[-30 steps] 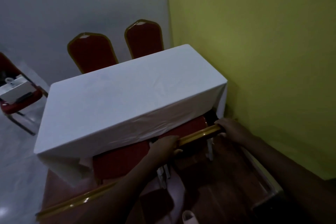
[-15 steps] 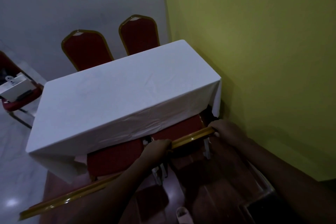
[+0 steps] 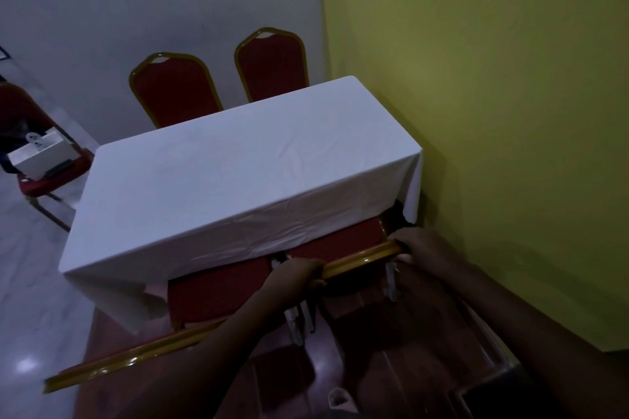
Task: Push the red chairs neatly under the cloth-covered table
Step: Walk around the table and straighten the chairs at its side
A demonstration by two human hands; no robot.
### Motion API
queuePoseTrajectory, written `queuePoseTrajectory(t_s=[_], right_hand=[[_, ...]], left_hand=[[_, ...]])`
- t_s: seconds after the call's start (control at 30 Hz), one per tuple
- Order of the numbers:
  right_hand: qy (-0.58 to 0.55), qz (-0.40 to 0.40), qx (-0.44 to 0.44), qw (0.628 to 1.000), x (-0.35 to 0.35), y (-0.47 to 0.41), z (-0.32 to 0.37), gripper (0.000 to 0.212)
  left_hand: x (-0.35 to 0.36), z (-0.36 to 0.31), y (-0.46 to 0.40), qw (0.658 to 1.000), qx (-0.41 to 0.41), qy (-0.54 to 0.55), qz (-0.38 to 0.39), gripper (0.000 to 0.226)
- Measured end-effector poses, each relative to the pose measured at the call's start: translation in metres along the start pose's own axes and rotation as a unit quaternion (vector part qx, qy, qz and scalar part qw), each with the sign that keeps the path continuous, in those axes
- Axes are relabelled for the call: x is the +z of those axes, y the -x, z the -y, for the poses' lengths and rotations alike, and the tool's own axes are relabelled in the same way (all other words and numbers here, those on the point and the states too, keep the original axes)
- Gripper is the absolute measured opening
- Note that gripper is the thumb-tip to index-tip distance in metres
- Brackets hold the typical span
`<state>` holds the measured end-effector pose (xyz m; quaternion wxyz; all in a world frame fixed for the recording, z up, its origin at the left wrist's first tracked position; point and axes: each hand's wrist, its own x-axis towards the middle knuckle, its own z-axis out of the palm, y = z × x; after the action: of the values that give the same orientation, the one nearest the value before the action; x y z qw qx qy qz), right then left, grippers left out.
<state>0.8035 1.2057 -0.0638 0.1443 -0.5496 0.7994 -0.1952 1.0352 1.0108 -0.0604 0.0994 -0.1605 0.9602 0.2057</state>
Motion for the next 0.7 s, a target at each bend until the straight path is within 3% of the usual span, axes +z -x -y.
queuePoseTrajectory(t_s=[0.13,0.27,0.5,0.7], right_hand=[[-0.004,-0.047,-0.051,0.998,0.016,-0.007,0.041,0.051],[-0.007,-0.054,-0.137,0.989,0.053,-0.021,0.099,0.053],[-0.009,0.039,-0.228,0.973,0.114,-0.061,0.196,0.055],[-0.009,0.196,-0.181,0.964,0.168,-0.074,0.272,0.058]], left_hand=[[-0.004,0.024,0.024,0.999,-0.017,0.015,-0.04,0.034],[-0.014,0.057,0.069,0.995,-0.039,0.028,-0.089,0.028],[-0.021,0.137,0.162,0.974,-0.16,0.026,-0.158,0.039],[-0.026,0.195,0.253,0.95,-0.236,0.072,-0.19,0.039]])
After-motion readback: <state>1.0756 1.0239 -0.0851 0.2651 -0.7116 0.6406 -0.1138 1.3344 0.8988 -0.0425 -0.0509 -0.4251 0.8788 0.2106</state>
